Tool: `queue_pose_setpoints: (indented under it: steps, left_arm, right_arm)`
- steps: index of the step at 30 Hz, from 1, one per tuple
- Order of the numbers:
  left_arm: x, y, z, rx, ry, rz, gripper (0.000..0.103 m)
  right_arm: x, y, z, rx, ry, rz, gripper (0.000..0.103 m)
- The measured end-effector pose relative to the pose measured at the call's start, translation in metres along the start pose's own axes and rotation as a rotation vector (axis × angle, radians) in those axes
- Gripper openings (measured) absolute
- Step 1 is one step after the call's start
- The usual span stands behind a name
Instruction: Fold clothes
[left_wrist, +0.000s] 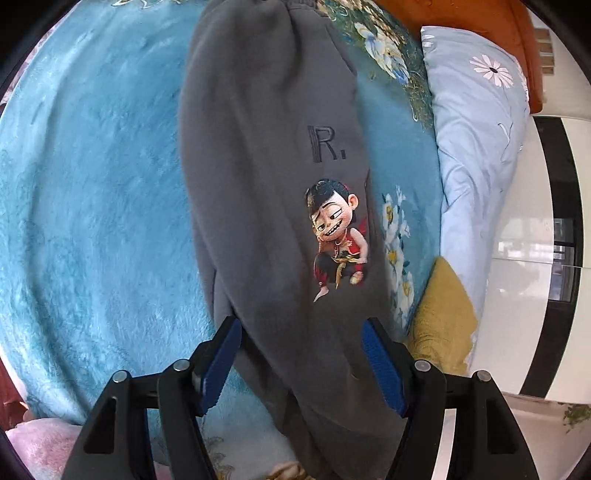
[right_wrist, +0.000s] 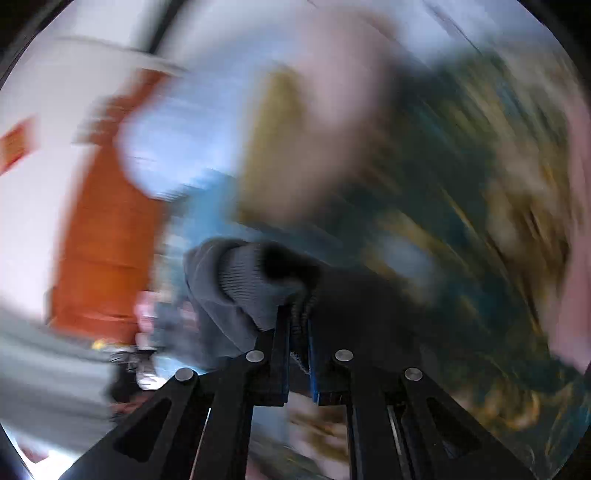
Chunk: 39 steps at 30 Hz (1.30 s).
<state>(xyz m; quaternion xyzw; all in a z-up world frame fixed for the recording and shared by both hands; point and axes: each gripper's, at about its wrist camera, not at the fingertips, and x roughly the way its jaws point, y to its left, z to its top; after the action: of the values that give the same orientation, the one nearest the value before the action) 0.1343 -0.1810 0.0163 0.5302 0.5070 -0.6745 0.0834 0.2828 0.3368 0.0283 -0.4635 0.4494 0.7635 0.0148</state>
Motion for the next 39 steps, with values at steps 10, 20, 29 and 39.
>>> queue_pose_setpoints:
  steps: [10, 20, 29, 39]
  left_arm:
    - [0.002, 0.003, 0.0, -0.017, 0.022, -0.003, 0.072]
    - [0.026, 0.033, 0.01, -0.21, 0.158, -0.083, 0.072]
    - [0.048, 0.042, 0.011, -0.31, 0.228, -0.154, 0.073]
    - [0.025, 0.037, 0.011, -0.29, -0.07, -0.13, 0.07]
  right_arm:
    - [-0.029, 0.012, -0.004, -0.026, -0.029, 0.193, 0.008]
    - [0.015, -0.027, -0.01, 0.079, 0.063, 0.007, 0.008]
    - [0.019, -0.025, -0.01, 0.063, 0.072, -0.008, 0.009]
    - [0.016, -0.029, -0.014, 0.106, 0.065, -0.005, 0.009]
